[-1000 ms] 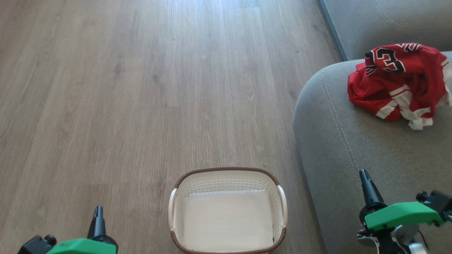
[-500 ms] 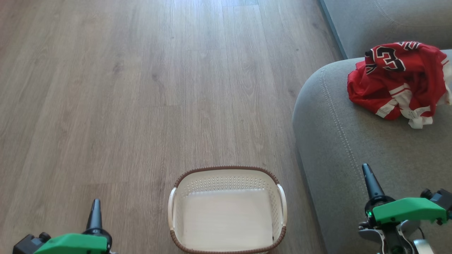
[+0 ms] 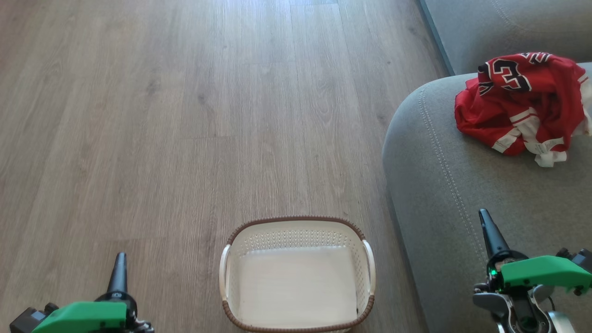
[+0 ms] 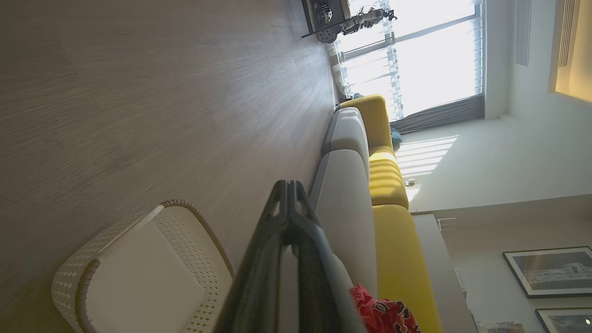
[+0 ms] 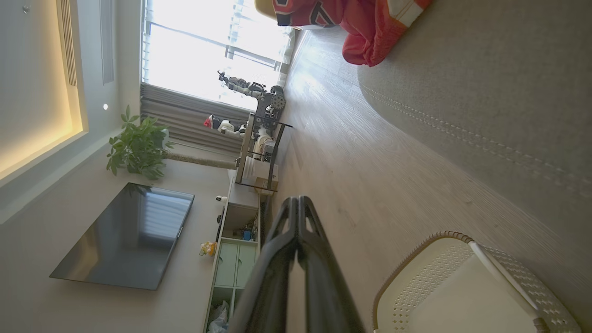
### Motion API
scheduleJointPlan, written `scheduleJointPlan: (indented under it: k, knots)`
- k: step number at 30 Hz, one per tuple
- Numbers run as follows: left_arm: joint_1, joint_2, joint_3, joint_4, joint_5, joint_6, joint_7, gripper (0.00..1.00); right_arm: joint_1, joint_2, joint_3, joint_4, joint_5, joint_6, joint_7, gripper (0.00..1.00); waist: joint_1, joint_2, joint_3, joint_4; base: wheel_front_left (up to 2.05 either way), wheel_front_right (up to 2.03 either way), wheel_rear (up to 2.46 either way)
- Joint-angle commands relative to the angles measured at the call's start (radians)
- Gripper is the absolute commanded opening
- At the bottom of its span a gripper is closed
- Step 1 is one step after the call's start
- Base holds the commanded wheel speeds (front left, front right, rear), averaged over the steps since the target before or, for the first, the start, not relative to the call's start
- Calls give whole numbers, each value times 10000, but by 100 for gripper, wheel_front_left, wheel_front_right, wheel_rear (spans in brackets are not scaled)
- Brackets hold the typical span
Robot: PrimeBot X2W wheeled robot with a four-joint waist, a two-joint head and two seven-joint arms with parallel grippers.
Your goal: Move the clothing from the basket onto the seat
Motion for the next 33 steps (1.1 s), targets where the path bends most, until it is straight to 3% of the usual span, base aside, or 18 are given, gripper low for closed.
scheduleJointPlan:
  k: [1, 25, 33]
  knots:
    - [-573, 17, 469, -387, -256, -134, 94, 0, -584, -144, 138, -364, 347, 67, 101, 0, 0, 0, 7, -3, 0, 0, 0]
    - [-914, -425, 1458, -530, -2289, -776, 777, 0, -942, -286, 89, -379, 3249, 83, 454, 0, 0, 0, 104, -48, 0, 0, 0]
    - [-917, -432, 1471, -532, -2304, -782, 786, 0, -941, -328, 143, -384, 3323, 83, 414, 0, 0, 0, 105, -48, 0, 0, 0]
